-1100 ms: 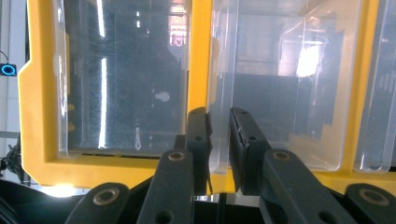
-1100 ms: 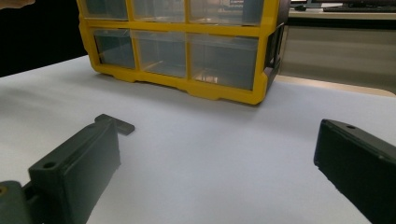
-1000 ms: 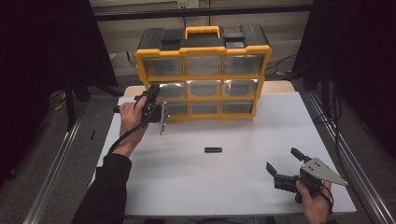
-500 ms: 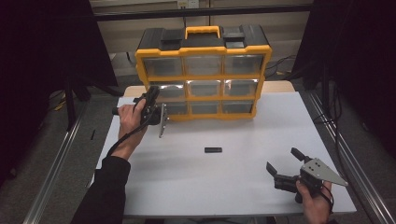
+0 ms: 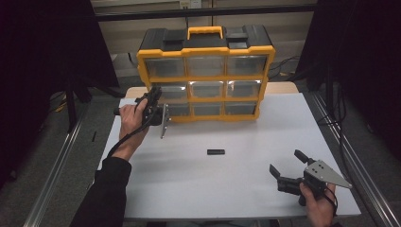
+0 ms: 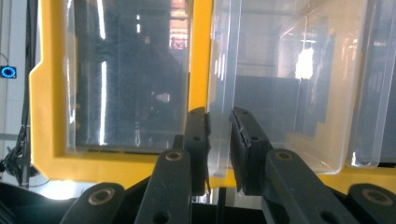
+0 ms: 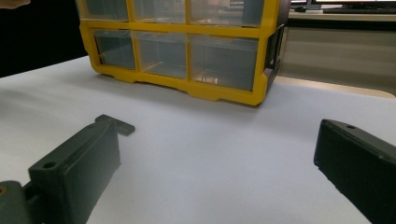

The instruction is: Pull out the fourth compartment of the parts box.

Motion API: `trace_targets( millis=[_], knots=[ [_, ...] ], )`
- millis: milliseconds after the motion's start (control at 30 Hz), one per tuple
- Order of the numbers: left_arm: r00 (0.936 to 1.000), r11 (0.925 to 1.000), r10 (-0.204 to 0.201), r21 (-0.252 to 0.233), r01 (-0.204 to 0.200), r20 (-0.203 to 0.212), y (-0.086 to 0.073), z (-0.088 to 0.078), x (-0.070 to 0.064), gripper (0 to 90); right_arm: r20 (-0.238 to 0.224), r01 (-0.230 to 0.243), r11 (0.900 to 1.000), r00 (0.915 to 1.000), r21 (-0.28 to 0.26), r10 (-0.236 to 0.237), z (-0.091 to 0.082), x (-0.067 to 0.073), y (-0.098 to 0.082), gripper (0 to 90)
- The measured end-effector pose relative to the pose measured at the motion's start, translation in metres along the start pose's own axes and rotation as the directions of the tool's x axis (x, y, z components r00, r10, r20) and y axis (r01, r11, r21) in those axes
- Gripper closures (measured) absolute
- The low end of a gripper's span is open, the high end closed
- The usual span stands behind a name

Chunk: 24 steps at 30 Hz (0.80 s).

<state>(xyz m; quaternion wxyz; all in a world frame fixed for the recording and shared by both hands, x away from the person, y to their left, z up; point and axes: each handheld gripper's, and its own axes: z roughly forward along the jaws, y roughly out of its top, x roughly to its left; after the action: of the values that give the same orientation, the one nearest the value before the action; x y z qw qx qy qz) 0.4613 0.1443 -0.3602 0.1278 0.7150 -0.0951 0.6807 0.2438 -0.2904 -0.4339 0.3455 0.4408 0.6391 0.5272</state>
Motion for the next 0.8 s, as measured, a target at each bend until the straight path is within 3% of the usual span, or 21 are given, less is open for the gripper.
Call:
trace_targets(
  millis=[100,433,800],
  knots=[
    [0.9998,0.9999,-0.011,0.005,0.011,0.016,0.0018,0.0017,0.0024,78.0,-0.003,0.001,1.000,1.0000,-0.007,-0.001,-0.0008,0.0006,0.0007,0.1],
    [1.0000,1.0000,0.006,-0.001,-0.006,-0.005,0.0029,-0.0014,0.0000,78.9,-0.001,0.000,1.000,1.0000,-0.001,0.000,-0.0003,0.0003,0.0002,0.0],
    [1.0000,1.0000,-0.001,-0.004,0.001,-0.003,0.0036,-0.0060,-0.0005,79.0,-0.003,-0.001,1.000,1.0000,-0.002,0.001,-0.0003,0.0004,0.0003,0.1]
  ],
)
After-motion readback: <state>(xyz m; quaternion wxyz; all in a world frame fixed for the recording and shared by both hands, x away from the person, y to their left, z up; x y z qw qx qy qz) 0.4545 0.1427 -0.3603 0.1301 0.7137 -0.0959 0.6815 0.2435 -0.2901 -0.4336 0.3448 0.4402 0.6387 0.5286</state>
